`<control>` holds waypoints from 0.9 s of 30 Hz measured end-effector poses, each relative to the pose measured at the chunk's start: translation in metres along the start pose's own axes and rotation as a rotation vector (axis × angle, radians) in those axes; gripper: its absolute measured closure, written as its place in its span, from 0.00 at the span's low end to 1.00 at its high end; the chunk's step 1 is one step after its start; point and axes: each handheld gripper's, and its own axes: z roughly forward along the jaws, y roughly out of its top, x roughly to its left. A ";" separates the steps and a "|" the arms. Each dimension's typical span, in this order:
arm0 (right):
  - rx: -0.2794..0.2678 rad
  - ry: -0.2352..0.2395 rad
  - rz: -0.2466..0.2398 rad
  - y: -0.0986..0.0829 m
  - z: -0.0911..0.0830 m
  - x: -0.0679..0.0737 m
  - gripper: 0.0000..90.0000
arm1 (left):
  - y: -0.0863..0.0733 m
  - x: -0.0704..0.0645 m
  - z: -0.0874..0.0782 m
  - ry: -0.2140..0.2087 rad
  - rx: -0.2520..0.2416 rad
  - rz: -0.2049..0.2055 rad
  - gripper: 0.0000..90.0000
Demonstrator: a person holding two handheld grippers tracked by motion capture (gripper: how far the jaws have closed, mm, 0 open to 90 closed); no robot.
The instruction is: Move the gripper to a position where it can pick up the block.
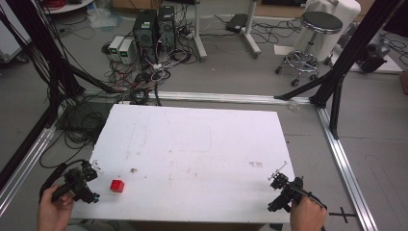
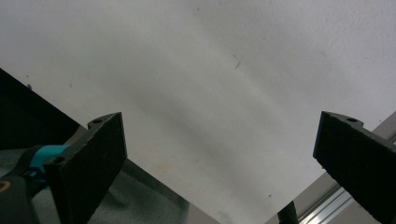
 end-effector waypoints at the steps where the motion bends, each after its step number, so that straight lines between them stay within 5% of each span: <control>1: 0.000 0.000 0.000 0.000 0.000 0.000 0.02 | 0.000 0.000 0.000 -0.002 0.002 0.002 0.26; 20: -0.018 0.009 0.011 -0.002 -0.002 -0.001 0.02 | 0.003 0.000 -0.006 -0.005 -0.010 0.061 0.26; 27: -0.023 0.011 0.010 -0.003 -0.002 -0.001 0.02 | 0.005 0.001 -0.011 -0.021 -0.012 0.136 0.26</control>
